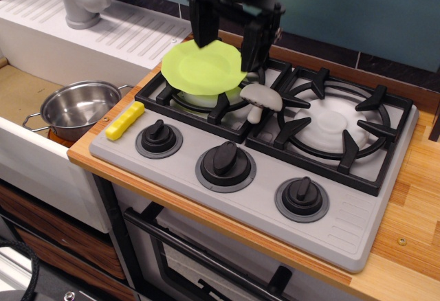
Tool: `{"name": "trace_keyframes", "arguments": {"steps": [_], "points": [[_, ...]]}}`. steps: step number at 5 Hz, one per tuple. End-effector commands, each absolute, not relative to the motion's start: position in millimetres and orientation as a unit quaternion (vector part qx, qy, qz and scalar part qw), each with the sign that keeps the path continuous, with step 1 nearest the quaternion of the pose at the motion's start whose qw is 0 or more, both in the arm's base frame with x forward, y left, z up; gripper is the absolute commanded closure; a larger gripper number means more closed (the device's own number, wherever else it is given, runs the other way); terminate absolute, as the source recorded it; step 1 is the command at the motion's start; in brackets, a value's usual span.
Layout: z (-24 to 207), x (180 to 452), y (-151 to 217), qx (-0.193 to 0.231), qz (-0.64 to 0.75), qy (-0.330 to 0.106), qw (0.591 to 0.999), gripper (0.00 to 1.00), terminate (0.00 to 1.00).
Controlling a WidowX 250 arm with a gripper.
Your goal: Put mushroom on plate and fry in pot or pan in sink
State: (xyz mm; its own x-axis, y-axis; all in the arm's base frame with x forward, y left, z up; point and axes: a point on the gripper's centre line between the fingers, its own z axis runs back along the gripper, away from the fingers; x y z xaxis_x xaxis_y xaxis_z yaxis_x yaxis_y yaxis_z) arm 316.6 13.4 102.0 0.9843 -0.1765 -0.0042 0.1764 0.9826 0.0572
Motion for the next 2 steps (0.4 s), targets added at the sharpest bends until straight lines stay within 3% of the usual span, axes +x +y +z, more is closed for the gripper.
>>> {"name": "trace_keyframes", "arguments": {"steps": [1,2], "points": [[99.8,326.9,8.0,0.016,-0.083,-0.021,0.996,0.0,0.0],[90.6,330.6,6.8,0.011,-0.082,-0.027,0.996,0.0,0.0]]}}
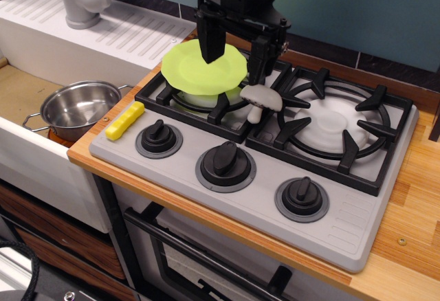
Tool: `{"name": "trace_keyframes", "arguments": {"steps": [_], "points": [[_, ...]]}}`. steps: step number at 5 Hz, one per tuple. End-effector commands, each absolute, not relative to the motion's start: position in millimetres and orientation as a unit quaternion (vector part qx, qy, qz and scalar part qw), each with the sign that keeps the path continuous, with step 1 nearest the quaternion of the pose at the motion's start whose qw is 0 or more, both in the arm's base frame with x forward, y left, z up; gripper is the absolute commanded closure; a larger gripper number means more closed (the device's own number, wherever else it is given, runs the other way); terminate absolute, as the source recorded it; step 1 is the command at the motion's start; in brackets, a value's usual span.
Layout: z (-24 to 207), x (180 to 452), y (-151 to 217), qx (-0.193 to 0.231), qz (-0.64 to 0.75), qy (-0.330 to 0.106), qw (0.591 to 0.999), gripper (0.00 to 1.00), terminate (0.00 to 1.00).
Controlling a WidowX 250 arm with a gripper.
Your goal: Put mushroom on plate and fry in pot or pan in sink
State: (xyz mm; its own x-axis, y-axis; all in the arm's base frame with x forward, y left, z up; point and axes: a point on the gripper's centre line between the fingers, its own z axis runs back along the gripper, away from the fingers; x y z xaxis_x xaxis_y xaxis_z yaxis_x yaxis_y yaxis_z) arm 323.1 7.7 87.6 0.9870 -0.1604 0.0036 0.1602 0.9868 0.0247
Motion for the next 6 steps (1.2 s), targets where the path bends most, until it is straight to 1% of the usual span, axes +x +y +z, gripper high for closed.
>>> {"name": "trace_keyframes", "arguments": {"steps": [1,4,6], "points": [[82.1,330.9,3.6,0.005,-0.08,-0.032,0.996,0.0,0.0],[57.5,318.6,-10.4,-0.006,-0.067,-0.048,0.997,0.0,0.0],[42.0,327.7,-12.7,-0.017,-0.085,-0.076,0.993,0.0,0.0]]}}
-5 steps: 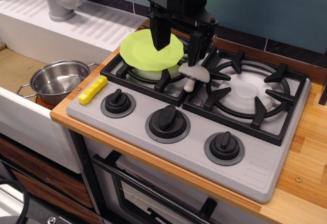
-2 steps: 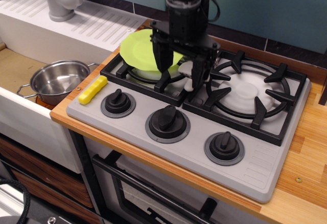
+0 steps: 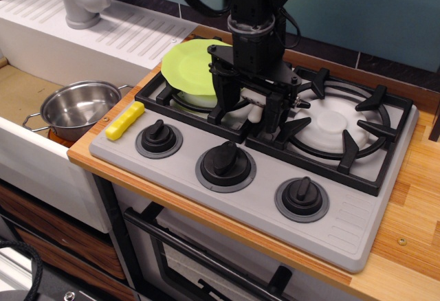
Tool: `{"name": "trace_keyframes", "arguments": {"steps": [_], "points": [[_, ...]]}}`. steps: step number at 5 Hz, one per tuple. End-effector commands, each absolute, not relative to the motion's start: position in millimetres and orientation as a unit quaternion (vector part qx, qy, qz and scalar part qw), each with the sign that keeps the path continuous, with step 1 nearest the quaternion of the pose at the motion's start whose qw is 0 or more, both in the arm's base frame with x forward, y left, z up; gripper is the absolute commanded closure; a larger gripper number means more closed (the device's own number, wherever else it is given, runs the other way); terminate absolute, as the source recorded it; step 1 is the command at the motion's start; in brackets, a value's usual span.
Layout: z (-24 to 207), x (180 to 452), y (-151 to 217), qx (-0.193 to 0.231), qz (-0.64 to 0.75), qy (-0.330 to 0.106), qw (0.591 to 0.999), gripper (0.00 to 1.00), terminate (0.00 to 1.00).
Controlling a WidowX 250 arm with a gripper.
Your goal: Put mushroom on plate and fry in pot or pan in sink
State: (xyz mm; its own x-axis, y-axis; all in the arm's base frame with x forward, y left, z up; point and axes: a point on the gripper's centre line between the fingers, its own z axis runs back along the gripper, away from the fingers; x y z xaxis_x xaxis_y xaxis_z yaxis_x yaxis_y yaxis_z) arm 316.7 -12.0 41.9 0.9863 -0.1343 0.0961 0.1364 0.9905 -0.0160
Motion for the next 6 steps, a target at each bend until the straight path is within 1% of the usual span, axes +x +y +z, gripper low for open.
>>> {"name": "trace_keyframes", "arguments": {"steps": [1,3,4,5,6], "points": [[36.9,335.6,-11.1,-0.018,-0.1,-0.094,0.99,0.0,0.0],[29.8,341.3,-12.8,-0.01,-0.106,-0.108,0.988,0.0,0.0],[24.7,343.4,-12.3,-0.01,-0.105,-0.112,0.988,1.0,0.0],[29.4,342.1,-9.1,-0.01,-0.105,-0.106,0.989,1.0,0.0],[50.5,332.7,0.0,-0.001,-0.114,-0.088,0.989,1.0,0.0]]}}
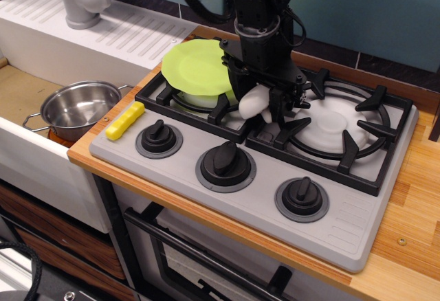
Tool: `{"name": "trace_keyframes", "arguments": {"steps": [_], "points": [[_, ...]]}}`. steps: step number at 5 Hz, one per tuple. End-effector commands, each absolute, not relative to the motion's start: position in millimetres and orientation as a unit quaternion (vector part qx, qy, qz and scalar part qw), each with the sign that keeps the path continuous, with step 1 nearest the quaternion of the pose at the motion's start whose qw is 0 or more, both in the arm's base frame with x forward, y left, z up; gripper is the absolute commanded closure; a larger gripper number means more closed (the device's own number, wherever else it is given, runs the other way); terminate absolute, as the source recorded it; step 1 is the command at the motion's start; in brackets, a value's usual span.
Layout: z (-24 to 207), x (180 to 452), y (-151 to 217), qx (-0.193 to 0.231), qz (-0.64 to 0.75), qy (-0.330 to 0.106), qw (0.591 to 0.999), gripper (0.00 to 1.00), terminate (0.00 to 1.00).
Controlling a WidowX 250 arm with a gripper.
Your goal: Put mushroom on plate and fry in pot or pan in sink
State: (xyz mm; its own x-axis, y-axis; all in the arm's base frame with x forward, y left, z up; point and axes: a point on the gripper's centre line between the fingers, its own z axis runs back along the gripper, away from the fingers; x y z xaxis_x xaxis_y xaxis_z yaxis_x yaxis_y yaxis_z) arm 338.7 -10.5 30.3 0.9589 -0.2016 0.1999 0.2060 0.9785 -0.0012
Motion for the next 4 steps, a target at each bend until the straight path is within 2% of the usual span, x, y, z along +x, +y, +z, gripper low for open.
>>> {"name": "trace_keyframes", "arguments": {"steps": [1,2,4], "points": [[82.5,322.7,11.9,0.013,-0.122,-0.066,0.99,1.0,0.0],[101.4,317.4,16.8,0.02,-0.123,-0.053,0.991,1.0,0.0],[120.7,318.0,24.6,0.02,-0.133,-0.039,0.99,1.0,0.0]]}}
